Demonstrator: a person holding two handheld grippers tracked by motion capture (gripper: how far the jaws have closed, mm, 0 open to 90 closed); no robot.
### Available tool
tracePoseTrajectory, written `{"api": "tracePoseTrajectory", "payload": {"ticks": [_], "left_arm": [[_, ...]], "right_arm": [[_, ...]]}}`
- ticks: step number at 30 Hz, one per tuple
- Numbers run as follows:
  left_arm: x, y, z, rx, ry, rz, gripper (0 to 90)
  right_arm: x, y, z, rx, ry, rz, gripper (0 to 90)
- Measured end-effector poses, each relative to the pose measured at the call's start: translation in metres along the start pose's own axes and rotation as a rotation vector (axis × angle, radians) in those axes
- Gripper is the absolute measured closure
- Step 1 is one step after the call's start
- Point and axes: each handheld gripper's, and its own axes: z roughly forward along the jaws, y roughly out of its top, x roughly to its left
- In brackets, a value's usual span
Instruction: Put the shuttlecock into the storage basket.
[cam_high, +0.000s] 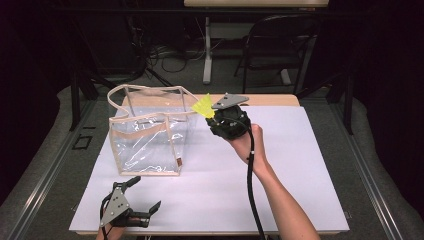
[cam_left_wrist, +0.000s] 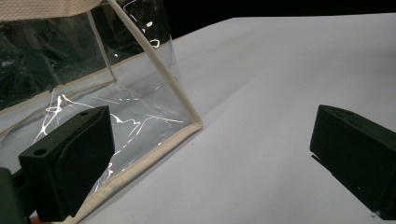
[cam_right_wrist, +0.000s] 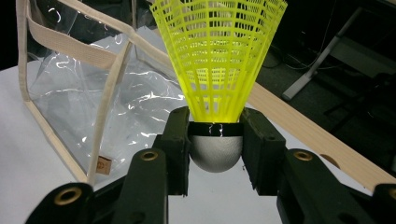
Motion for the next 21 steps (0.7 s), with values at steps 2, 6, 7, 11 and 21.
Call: {"api": "tracePoseTrajectory", "payload": {"ticks": [2,6,7,11,21], "left_arm": [[0.0,0.0,0.0,0.001,0.001,-0.001,0.0],[0.0,0.0,0.0,0.001,0.0,-0.001,0.0],[0.0,0.0,0.0,-0.001,0.0,-0.004,0.0],[0.0,0.0,0.0,0.001,0.0,-0.002,0.0],[0.0,0.0,0.001,0.0,-0.001,-0.005,0.0]], "right_arm": [[0.001,0.002,0.0,-0.002,0.001,-0.002,64.4],[0.002,0.007,0.001,-0.009,-0.002,-0.005,64.4],[0.002,0.008,0.001,-0.013,-0.004,-0.007,64.4],[0.001,0.012,0.002,-0.02,-0.001,-0.007,64.4],[0.003,0.021,0.005,-0.029,-0.007,-0.011,64.4]]}}
